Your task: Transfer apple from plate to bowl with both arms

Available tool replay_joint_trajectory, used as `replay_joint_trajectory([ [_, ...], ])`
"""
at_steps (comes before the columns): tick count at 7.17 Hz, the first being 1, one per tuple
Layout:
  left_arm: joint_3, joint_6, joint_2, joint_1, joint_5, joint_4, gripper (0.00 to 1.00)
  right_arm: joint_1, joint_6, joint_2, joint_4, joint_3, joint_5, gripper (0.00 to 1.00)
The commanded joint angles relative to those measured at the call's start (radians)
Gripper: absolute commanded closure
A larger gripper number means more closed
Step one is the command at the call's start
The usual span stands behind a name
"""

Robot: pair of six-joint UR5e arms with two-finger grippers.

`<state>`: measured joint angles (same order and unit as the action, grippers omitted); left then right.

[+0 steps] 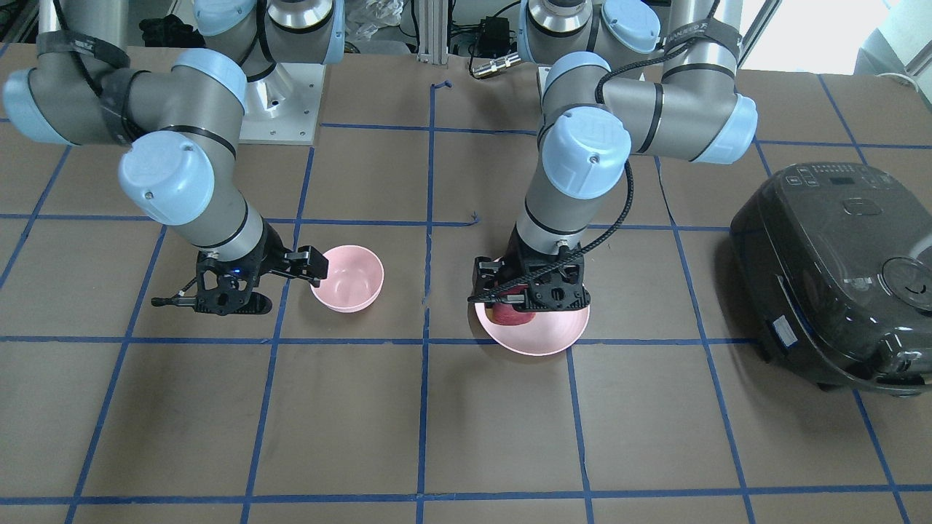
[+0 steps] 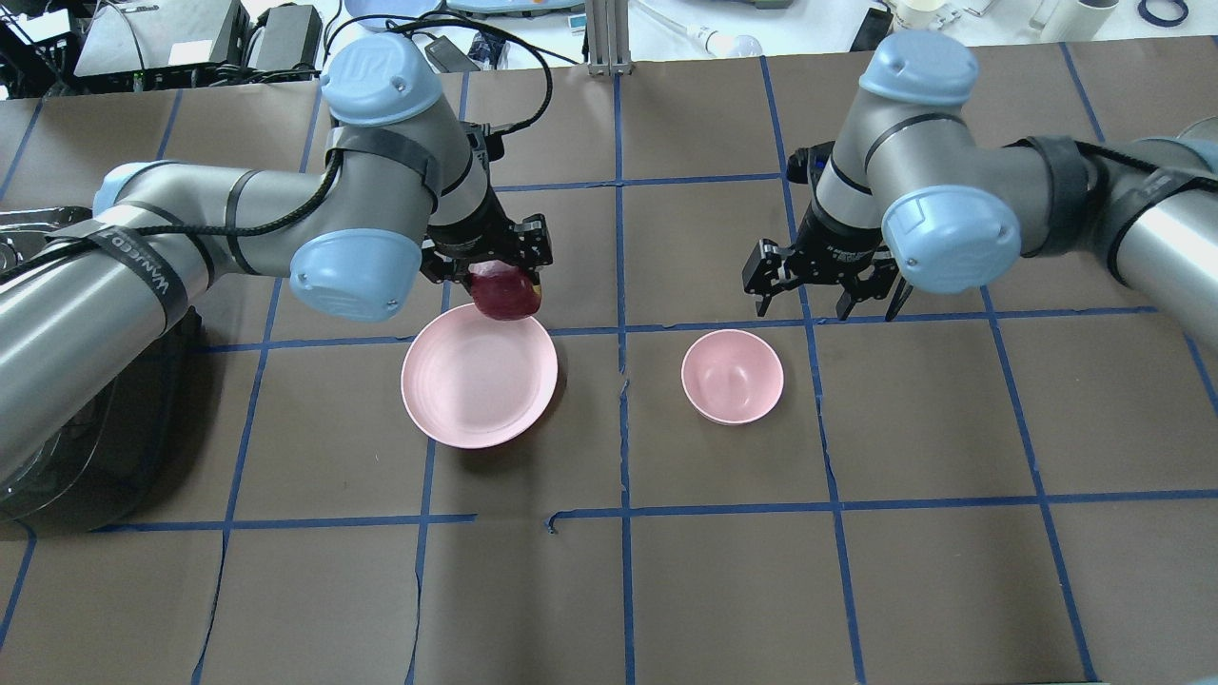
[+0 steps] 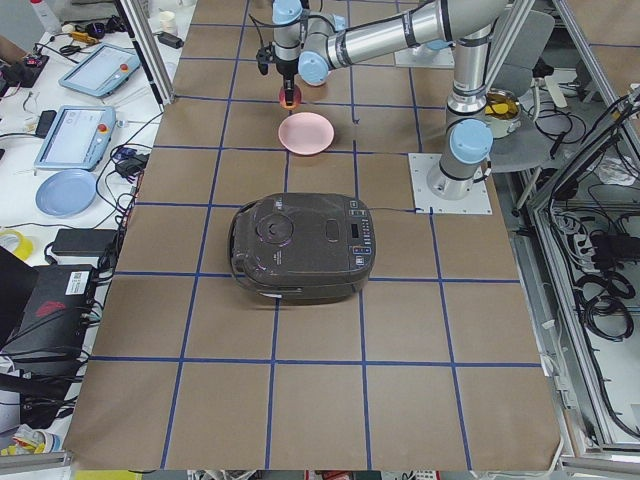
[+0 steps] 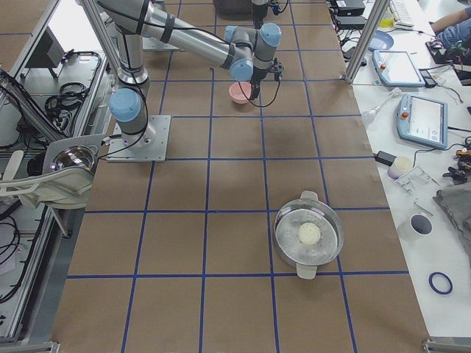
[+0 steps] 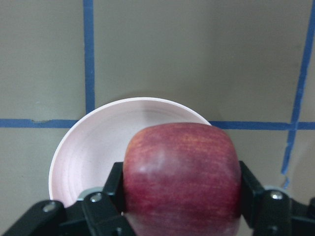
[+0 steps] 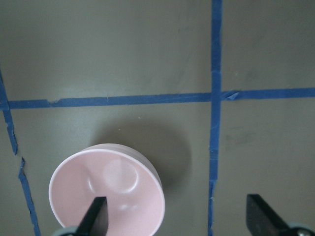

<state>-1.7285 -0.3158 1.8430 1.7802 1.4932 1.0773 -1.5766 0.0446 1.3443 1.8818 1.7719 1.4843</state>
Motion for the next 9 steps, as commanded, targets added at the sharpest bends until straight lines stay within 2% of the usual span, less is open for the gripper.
replay_joint_trajectory([
  [1,0.033,-0.153,0.007,0.15,-0.002,0.007,0.75,0.022,-0.006,0.042,-0.143,-0.121,0.044,0.0],
  [2,0.041,-0.301,0.018,0.191,-0.007,-0.009,0.77,0.042,-0.009,0.074,-0.148,-0.135,0.037,0.0],
  [4,0.043,-0.447,0.062,0.27,-0.05,-0.13,0.77,0.059,-0.009,0.14,-0.15,-0.15,0.08,0.0],
  [5,0.044,-0.471,0.097,0.31,-0.05,-0.161,0.78,0.091,-0.009,0.147,-0.151,-0.152,0.117,0.0],
  [7,0.072,-0.502,0.139,0.381,-0.038,-0.18,0.78,0.107,-0.009,0.159,-0.153,-0.17,0.114,0.0],
  [9,0.07,-0.488,0.186,0.386,-0.031,-0.177,0.57,0.107,-0.009,0.159,-0.156,-0.177,0.122,0.0],
])
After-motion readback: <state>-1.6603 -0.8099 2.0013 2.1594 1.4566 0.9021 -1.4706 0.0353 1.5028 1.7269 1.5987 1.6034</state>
